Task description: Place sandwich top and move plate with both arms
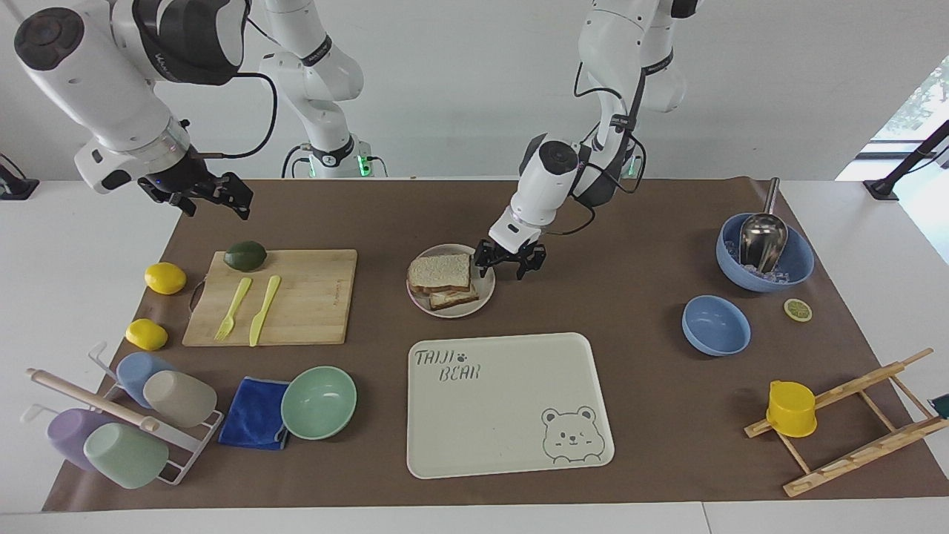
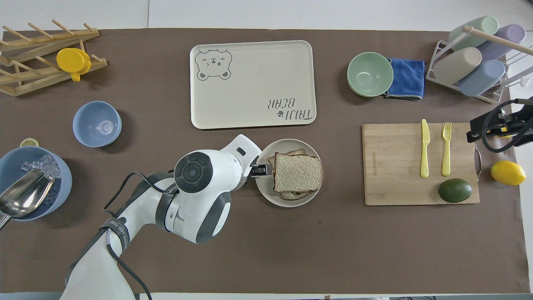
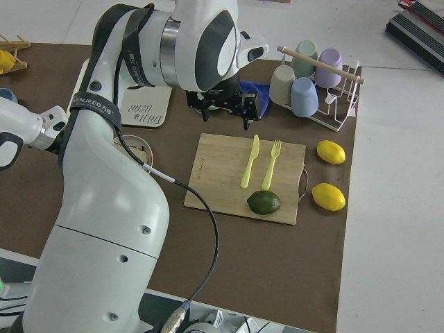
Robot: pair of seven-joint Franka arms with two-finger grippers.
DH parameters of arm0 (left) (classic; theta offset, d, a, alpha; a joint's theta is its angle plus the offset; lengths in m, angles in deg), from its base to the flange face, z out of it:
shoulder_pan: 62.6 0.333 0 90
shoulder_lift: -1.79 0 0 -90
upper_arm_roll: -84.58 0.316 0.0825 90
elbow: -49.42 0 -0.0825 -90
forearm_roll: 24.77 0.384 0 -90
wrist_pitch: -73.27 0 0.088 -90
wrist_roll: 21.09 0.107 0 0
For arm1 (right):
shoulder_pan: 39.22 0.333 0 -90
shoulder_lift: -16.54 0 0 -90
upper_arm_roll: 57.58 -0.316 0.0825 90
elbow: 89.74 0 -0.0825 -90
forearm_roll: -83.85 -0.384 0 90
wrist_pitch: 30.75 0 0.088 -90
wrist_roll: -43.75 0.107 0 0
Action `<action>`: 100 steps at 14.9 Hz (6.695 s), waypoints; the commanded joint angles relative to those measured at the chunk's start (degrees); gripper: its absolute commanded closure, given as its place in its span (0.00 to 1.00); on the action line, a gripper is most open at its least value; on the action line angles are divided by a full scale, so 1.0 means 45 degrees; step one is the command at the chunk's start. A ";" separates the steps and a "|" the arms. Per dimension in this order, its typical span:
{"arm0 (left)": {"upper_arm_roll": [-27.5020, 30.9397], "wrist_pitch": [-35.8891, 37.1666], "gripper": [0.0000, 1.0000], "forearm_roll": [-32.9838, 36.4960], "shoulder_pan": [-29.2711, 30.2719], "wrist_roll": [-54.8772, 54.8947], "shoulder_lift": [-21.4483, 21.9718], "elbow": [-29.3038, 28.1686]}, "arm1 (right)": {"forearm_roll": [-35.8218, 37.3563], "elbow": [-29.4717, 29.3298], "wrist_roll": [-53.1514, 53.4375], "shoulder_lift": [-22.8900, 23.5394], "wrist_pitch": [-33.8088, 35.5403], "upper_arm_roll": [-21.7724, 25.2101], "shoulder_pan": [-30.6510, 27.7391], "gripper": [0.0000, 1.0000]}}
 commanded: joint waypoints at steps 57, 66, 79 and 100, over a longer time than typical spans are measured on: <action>0.0339 0.1975 0.23 -0.2336 0.3791 0.2700 -0.4810 0.7079 | 0.0100 0.0166 -0.0084 -0.1108 -0.0095 0.0318 0.1171 0.00; 0.0669 0.3419 0.00 -0.1144 0.4552 0.2740 -0.3896 0.7216 | 0.0159 0.0322 -0.0064 -0.1068 -0.0118 0.0592 0.1503 0.00; 0.2175 1.0135 0.00 0.2643 0.5646 0.2740 0.1006 0.7216 | 0.0178 0.0380 -0.0103 -0.1049 -0.0294 0.0592 0.1484 0.00; -0.0852 1.2581 0.00 0.3426 0.8987 0.4868 0.2534 0.7197 | -0.0056 0.0029 -0.0103 -0.1107 0.0155 0.0846 0.1327 0.00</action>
